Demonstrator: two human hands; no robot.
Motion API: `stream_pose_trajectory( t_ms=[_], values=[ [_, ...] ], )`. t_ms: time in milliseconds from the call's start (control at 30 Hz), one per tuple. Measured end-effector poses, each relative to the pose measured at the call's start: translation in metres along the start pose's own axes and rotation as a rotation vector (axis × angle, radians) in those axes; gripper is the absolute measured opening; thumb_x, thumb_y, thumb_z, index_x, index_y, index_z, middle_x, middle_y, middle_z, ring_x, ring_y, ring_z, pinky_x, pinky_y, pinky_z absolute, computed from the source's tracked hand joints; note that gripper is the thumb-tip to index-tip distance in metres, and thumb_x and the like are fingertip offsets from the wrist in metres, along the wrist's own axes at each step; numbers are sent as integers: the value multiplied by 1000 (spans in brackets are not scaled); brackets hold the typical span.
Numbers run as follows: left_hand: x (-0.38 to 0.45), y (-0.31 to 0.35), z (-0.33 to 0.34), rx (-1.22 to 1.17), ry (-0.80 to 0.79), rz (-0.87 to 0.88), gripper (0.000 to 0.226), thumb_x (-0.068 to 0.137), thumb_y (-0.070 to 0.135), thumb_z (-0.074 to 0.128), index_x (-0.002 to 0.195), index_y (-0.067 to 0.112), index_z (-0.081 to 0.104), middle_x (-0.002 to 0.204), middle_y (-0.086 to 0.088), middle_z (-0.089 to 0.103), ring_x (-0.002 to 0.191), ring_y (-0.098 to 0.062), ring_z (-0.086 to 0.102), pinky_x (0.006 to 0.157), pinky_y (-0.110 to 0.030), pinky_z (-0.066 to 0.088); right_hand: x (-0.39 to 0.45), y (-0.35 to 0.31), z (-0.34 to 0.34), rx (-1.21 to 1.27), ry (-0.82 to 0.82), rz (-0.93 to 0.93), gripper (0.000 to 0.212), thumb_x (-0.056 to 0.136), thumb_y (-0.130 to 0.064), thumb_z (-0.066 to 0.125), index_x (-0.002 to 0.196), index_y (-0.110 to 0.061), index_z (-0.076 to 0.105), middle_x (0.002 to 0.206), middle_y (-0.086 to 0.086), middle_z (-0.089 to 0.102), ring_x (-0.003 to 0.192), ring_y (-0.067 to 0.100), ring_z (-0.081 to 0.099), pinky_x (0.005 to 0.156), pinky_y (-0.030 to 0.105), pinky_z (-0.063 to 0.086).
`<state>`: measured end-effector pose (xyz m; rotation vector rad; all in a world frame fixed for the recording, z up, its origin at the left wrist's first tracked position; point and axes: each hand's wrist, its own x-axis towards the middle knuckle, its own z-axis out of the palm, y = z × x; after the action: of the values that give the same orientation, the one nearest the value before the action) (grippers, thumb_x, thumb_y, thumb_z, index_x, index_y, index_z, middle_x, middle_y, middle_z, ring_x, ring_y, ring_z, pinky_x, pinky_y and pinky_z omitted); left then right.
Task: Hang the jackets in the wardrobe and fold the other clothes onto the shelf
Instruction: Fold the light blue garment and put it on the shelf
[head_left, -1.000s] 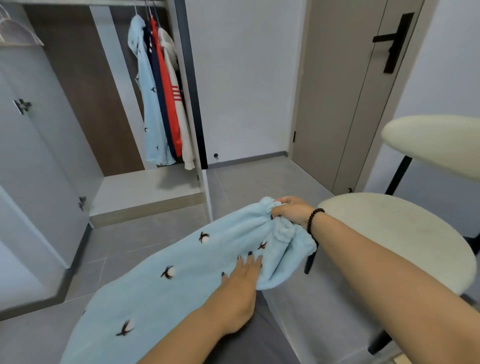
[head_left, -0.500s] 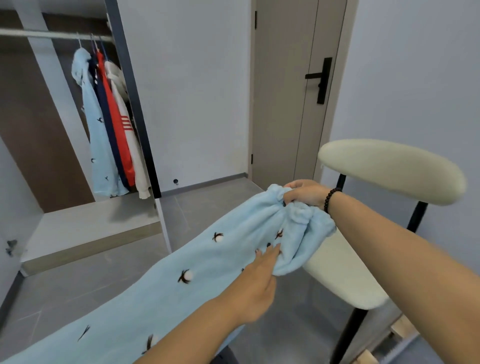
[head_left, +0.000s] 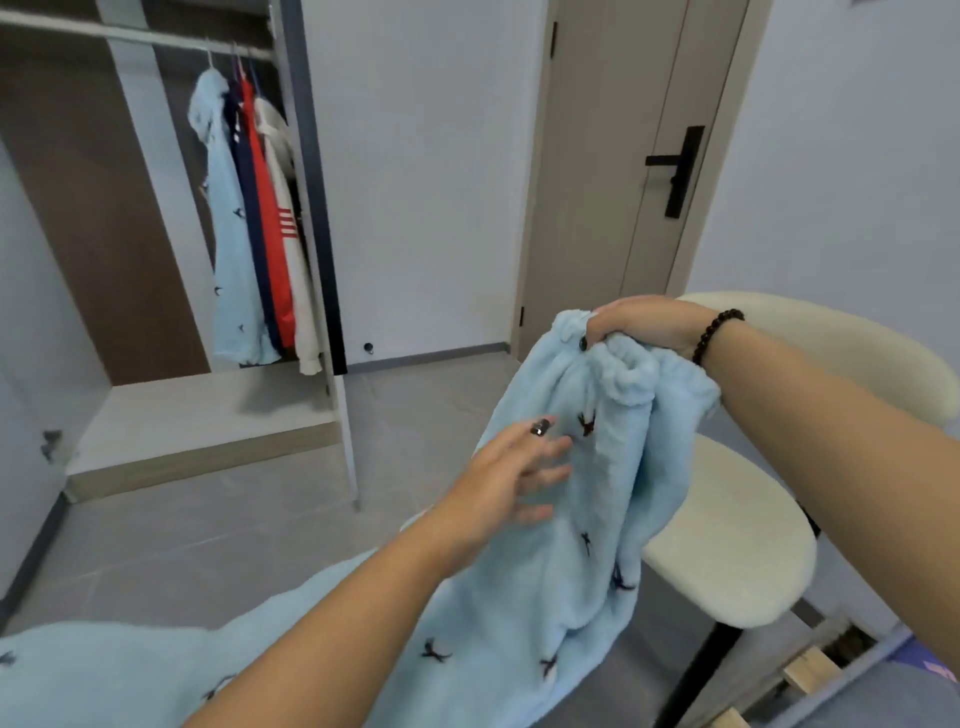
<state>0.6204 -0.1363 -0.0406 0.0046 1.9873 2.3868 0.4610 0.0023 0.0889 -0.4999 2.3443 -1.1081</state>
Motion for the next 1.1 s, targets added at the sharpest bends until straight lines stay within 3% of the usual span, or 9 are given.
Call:
stream_pose_trajectory(
  t_ms=[267, 400, 500, 600, 700, 767, 900, 1033, 1100],
  values=[
    [-72, 85, -131, -366, 22, -103, 82, 87, 65, 41, 142, 4, 39, 134, -28, 54, 120, -44, 56, 99, -64, 42, -12, -127, 121, 99, -290, -140, 7, 84, -12, 55, 85, -8, 61, 82, 11, 65, 70, 20, 63, 62, 26, 55],
    [-129, 117, -186, -289, 40, -96, 103, 75, 76, 51, 142, 0, 39, 141, -30, 47, 121, -42, 56, 95, -57, 49, -19, -171, 202, 360, -554, -174, 28, 92, -22, 55, 110, -2, 56, 92, 15, 66, 95, 25, 61, 101, 36, 45],
    [-173, 125, -218, -239, 171, -77, 86, 80, 71, 53, 137, 6, 53, 140, -20, 53, 127, -37, 53, 106, -53, 41, -26, -195, 262, 540, -709, -223, 44, 97, -21, 46, 139, -6, 42, 107, 11, 63, 110, 27, 57, 107, 40, 40],
    [-213, 124, -242, -153, 391, -42, 57, 83, 62, 59, 106, 12, 75, 117, -13, 69, 109, -25, 66, 95, -39, 52, -38, -207, 314, 632, -786, -248, 54, 97, -6, 37, 148, -18, 25, 117, 23, 64, 112, 36, 62, 89, 49, 53],
    [-248, 111, -265, -141, 535, -47, 42, 84, 53, 63, 103, 17, 74, 114, -13, 70, 107, -22, 67, 93, -34, 53, -48, -211, 356, 575, -931, -244, 46, 89, 11, 28, 126, 0, 54, 116, 27, 63, 104, 36, 66, 82, 49, 57],
    [-266, 98, -284, -160, 610, -79, 38, 91, 47, 61, 120, 23, 62, 128, -8, 64, 119, -20, 60, 107, -36, 43, -50, -213, 379, 493, -986, -242, 54, 85, 18, 25, 107, -9, 65, 117, 23, 65, 103, 33, 67, 82, 48, 57],
    [-298, 80, -313, -124, 650, -178, 48, 83, 31, 66, 130, 20, 59, 137, -11, 58, 130, -27, 51, 115, -44, 34, -41, -217, 415, 334, -963, -291, 75, 86, 21, 32, 143, -27, 37, 128, 12, 61, 107, 27, 66, 83, 46, 57],
    [-331, 79, -338, -219, 577, -129, 50, 73, 16, 60, 121, 6, 63, 114, -16, 64, 107, -29, 61, 109, -42, 41, -35, -229, 443, 288, -974, -358, 65, 86, 20, 42, 134, -23, 49, 115, 9, 69, 102, 24, 69, 72, 38, 59],
    [-354, 76, -359, -320, 570, -102, 28, 77, 11, 52, 95, 0, 70, 94, -15, 68, 88, -25, 67, 88, -33, 55, -32, -237, 459, 297, -963, -392, 57, 85, 17, 48, 127, -21, 57, 112, 10, 70, 100, 24, 69, 72, 36, 60]
  ],
)
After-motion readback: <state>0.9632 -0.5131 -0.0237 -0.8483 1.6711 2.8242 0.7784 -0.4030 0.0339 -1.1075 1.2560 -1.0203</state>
